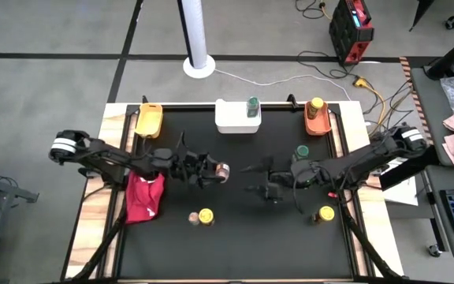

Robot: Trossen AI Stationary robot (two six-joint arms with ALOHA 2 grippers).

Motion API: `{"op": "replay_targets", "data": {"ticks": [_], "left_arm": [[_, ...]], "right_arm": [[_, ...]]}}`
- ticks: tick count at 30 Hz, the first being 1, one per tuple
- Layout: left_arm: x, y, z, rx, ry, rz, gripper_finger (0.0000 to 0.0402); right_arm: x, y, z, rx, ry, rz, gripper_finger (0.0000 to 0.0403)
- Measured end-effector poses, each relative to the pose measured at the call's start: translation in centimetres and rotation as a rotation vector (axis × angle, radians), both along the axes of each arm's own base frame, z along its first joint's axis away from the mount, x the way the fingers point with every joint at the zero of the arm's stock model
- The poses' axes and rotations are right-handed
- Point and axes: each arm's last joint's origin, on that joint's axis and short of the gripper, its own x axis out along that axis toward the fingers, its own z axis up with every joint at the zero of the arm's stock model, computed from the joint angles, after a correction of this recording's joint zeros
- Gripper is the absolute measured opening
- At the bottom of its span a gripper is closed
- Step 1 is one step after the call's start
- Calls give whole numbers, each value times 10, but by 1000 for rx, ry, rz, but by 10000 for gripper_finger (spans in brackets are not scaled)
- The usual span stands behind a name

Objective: Sort spices by type
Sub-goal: Put the top transparent spice bottle into the yellow bin

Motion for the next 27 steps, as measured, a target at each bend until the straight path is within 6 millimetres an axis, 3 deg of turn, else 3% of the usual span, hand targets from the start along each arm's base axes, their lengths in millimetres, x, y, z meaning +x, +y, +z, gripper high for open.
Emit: {"op": "replay_targets", "data": {"ticks": [17, 27], "left_arm": [[12, -2, -10, -59, -91, -44, 250], [12, -3, -8, -33, -108, -67, 252]], "right_arm": [[51, -7, 0, -53, 24, -89, 294], [57, -13, -2, -83, 29, -78, 240]]}}
